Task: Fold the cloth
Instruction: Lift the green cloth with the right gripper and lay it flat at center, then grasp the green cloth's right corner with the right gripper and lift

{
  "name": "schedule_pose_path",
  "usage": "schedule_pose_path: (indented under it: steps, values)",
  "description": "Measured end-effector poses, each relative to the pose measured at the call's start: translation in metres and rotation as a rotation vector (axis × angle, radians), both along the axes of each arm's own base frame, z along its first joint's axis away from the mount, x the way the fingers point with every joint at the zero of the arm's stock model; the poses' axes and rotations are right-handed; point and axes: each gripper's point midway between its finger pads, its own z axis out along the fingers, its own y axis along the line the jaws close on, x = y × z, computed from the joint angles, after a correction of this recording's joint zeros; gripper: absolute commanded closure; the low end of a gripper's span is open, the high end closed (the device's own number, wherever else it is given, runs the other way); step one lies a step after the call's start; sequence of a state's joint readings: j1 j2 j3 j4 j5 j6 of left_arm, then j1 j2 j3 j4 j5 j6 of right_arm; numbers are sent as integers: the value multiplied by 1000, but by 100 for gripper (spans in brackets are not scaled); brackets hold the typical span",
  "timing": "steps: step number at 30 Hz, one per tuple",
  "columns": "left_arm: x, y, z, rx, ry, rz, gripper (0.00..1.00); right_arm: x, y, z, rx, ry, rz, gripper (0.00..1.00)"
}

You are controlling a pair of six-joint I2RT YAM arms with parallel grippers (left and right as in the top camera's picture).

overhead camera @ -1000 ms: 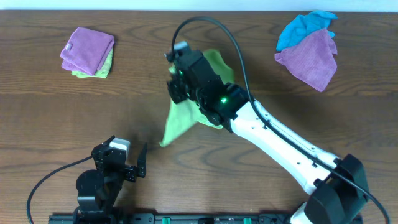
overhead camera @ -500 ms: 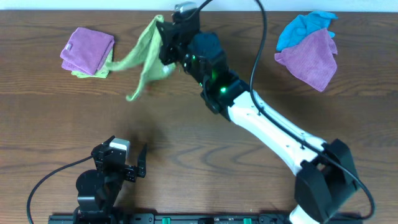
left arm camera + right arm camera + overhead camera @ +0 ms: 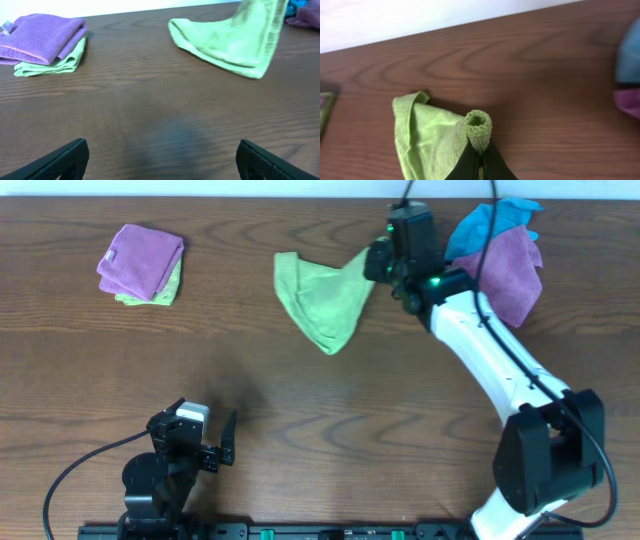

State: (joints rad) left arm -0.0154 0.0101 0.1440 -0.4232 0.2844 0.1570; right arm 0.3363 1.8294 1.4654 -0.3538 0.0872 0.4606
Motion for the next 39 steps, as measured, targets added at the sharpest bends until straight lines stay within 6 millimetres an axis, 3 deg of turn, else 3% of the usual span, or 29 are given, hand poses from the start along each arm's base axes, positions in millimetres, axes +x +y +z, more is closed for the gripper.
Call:
schedule_pose_path:
  steps: [4,8,11,17,19,21,24,25,27,29,31,32,34,39]
  values:
    - [0,0,0,0,0,0,5,3,-12,11,-31,-33,-23,99]
    - [0,0,0,0,0,0,5,3,-23,44,-97,-122,-29,99]
    - [0,0,0,0,0,0,5,1,-31,87,-136,-218,-30,99]
    - [0,0,0,0,0,0,4,-17,-43,200,-137,-452,-44,99]
    - [0,0,0,0,0,0,5,-27,-45,220,-133,-486,-41,99]
    - [0,0,0,0,0,0,5,-36,-43,222,-136,-471,-18,99]
    - [0,0,0,0,0,0,5,-46,-19,203,-124,-401,83,98]
    - [0,0,0,0,0,0,5,-50,-4,195,-110,-376,139,91]
    - [0,0,0,0,0,0,5,-61,36,182,-72,-339,277,52]
    - [0,0,0,0,0,0,5,-77,73,172,-61,-319,420,39]
    - [0,0,0,0,0,0,5,-90,96,168,-64,-316,510,13]
    - [0,0,0,0,0,0,5,-95,103,168,-71,-322,541,12]
    - [0,0,0,0,0,0,5,-97,105,168,-87,-329,562,1]
    - [0,0,0,0,0,0,5,-94,67,137,-146,-189,509,1]
